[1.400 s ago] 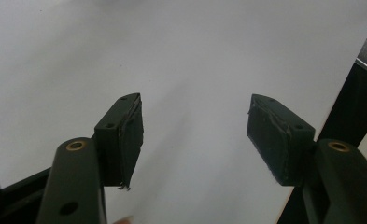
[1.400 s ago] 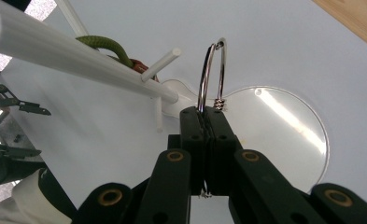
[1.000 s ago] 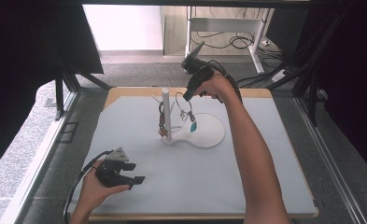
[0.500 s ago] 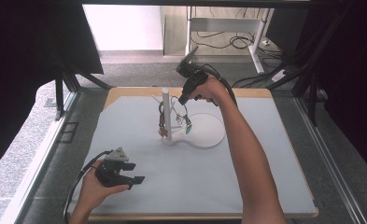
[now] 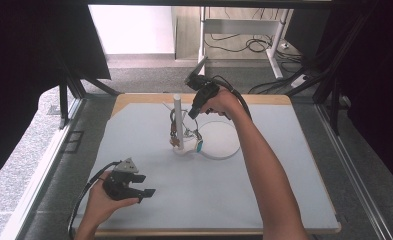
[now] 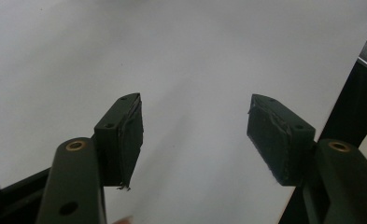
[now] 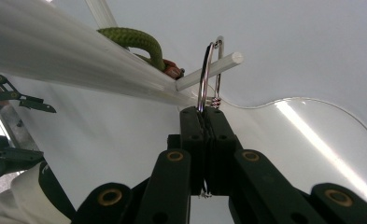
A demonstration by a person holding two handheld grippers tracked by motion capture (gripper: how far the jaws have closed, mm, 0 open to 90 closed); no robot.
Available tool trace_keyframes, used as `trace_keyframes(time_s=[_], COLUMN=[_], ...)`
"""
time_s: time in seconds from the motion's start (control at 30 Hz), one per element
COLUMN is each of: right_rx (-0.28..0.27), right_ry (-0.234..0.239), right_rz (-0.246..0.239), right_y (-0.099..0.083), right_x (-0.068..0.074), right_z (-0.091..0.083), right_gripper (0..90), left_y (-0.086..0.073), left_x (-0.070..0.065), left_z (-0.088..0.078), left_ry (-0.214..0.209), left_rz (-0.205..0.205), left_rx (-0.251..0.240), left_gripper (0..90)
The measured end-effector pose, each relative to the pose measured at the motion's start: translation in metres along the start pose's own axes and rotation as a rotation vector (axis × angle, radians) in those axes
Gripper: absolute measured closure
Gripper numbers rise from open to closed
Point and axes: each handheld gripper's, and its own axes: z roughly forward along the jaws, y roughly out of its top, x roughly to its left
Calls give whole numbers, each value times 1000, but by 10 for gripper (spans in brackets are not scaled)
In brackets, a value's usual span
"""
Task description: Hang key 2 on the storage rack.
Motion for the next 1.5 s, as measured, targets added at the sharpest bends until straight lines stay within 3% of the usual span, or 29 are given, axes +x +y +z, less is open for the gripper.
trace_keyframes(time_s=[0.47, 0.83, 1.03, 1.23, 1.5], right_rx=[9, -23, -65, -126, -265], right_ry=[2, 3, -10, -16, -11], right_rz=[-15, 4, -27, -35, -18], right_y=[-8, -24, -45, -75, -142], right_x=[0, -3, -3, -7, -4], right_z=[12, -4, -14, -20, -24], right_gripper=[854, 759, 596, 532, 498], left_y=[0, 0, 0, 0, 0], left_x=[0, 0, -1, -2, -4], left_z=[2, 4, 4, 9, 13], left_ry=[2, 3, 11, 22, 44], left_rz=[5, 8, 7, 13, 24], left_rx=[10, 12, 16, 30, 52], left_gripper=[363, 362, 362, 362, 362])
